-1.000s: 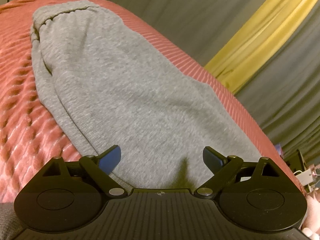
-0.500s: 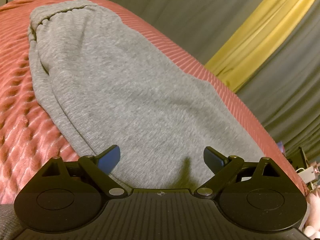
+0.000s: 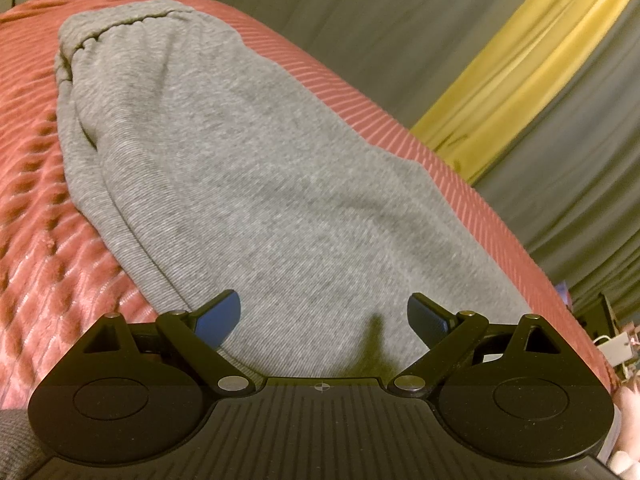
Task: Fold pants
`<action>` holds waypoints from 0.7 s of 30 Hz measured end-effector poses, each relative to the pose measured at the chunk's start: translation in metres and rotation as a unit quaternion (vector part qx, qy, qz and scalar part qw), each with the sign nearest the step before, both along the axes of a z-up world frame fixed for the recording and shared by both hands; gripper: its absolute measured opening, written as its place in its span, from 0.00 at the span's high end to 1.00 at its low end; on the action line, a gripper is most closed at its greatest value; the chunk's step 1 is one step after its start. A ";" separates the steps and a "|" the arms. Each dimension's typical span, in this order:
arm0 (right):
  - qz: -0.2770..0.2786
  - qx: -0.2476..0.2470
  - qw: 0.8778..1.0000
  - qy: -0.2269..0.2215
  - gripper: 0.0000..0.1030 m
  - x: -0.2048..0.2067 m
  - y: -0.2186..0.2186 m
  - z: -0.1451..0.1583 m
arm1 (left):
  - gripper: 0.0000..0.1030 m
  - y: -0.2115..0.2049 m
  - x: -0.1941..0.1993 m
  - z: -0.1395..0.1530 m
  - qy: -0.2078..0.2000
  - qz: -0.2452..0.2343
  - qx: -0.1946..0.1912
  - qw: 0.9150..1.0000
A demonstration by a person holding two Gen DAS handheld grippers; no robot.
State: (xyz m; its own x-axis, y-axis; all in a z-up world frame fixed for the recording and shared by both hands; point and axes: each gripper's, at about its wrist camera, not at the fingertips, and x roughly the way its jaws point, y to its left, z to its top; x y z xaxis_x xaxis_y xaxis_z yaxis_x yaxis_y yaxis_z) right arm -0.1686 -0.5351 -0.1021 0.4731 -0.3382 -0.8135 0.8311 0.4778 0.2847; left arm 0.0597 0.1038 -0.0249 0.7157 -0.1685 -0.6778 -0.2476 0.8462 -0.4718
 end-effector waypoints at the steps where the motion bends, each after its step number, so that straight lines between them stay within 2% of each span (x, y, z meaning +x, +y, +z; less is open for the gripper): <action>1: -0.007 0.005 1.000 -0.004 0.85 -0.002 0.000 0.005 | 0.07 -0.001 0.000 0.000 0.000 0.000 0.002 1.000; 4: -0.025 -0.007 0.999 -0.033 0.69 -0.008 0.008 0.026 | 0.07 -0.003 0.001 0.000 0.002 -0.003 0.011 1.000; 5: -0.022 -0.013 0.999 -0.046 0.66 -0.009 0.011 0.032 | 0.07 -0.004 0.001 0.000 0.002 -0.004 0.015 1.000; 7: -0.001 -0.011 0.996 -0.085 0.51 -0.009 0.022 0.041 | 0.07 -0.005 0.001 0.000 0.003 -0.006 0.020 1.000; 9: 0.042 0.026 0.991 -0.126 0.36 -0.002 0.027 0.036 | 0.07 -0.004 0.001 0.001 0.002 -0.006 0.019 1.000; 10: 0.062 0.049 0.988 -0.130 0.34 0.002 0.029 0.029 | 0.07 -0.003 0.000 0.001 0.002 -0.005 0.015 1.000; 11: 0.078 0.066 0.987 -0.121 0.33 0.008 0.031 0.019 | 0.07 -0.002 0.000 0.001 0.001 -0.004 0.010 1.000; 12: 0.086 0.098 0.987 -0.097 0.26 0.017 0.028 0.008 | 0.07 0.000 -0.001 0.001 -0.001 -0.002 0.006 1.000; 13: 0.084 0.135 0.984 -0.073 0.24 0.023 0.022 -0.005 | 0.07 0.001 -0.002 0.001 -0.001 -0.001 0.001 1.000; 14: 0.078 0.153 0.983 -0.070 0.23 0.024 0.019 -0.012 | 0.07 0.002 -0.002 0.000 -0.002 0.000 -0.003 1.000; 15: 0.075 0.159 0.981 -0.084 0.11 0.023 0.017 -0.014 | 0.07 0.003 -0.002 0.001 -0.002 0.001 -0.006 1.000; 16: 0.081 0.165 0.978 -0.098 0.04 0.024 0.016 -0.015 | 0.07 0.003 -0.001 0.001 -0.002 0.002 -0.008 1.000; 17: 0.090 0.166 0.977 -0.098 0.04 0.027 0.018 -0.015 | 0.07 0.004 -0.001 0.000 -0.001 0.002 -0.010 1.000; 21: 0.120 0.134 0.983 -0.042 0.04 0.046 0.033 -0.011 | 0.07 0.014 0.002 0.001 -0.004 0.014 -0.023 1.000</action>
